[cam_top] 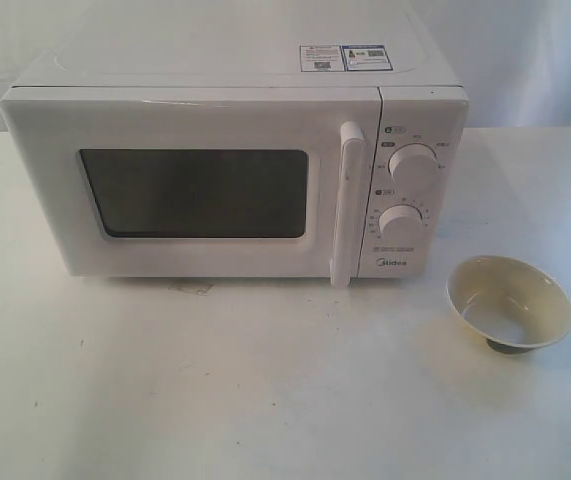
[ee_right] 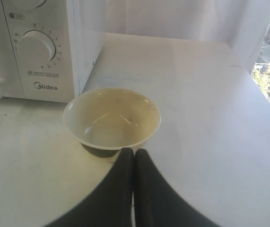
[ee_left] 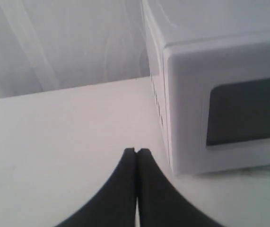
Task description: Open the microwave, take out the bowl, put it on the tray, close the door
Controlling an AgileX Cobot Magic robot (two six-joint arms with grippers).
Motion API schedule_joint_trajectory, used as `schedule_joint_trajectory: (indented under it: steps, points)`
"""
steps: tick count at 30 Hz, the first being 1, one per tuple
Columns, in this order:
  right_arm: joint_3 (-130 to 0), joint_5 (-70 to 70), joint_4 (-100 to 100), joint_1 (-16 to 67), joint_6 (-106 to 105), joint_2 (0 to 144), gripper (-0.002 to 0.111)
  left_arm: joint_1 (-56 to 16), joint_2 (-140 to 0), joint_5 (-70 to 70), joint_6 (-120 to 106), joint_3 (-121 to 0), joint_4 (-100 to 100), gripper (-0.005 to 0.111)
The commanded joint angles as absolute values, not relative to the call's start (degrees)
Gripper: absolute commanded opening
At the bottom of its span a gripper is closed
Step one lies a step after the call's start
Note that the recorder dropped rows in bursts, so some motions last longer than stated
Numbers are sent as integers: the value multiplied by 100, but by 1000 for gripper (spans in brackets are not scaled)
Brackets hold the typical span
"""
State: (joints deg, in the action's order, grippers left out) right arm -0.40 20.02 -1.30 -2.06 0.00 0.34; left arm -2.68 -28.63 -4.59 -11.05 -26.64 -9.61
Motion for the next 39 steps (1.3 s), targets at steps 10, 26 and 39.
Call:
schedule_joint_trajectory:
  steps: [10,26,39]
  points:
    - [0,2004,-132,-232,36,0,0,269,-1090,189,-458,0,-1010,0]
    - [0,2004,-132,-232,36,0,0,269,0,-1326,-474,0,-1010,0]
    - [0,2004,-132,-232,36,0,0,269,0,-1324,-474,0,-1010,0]
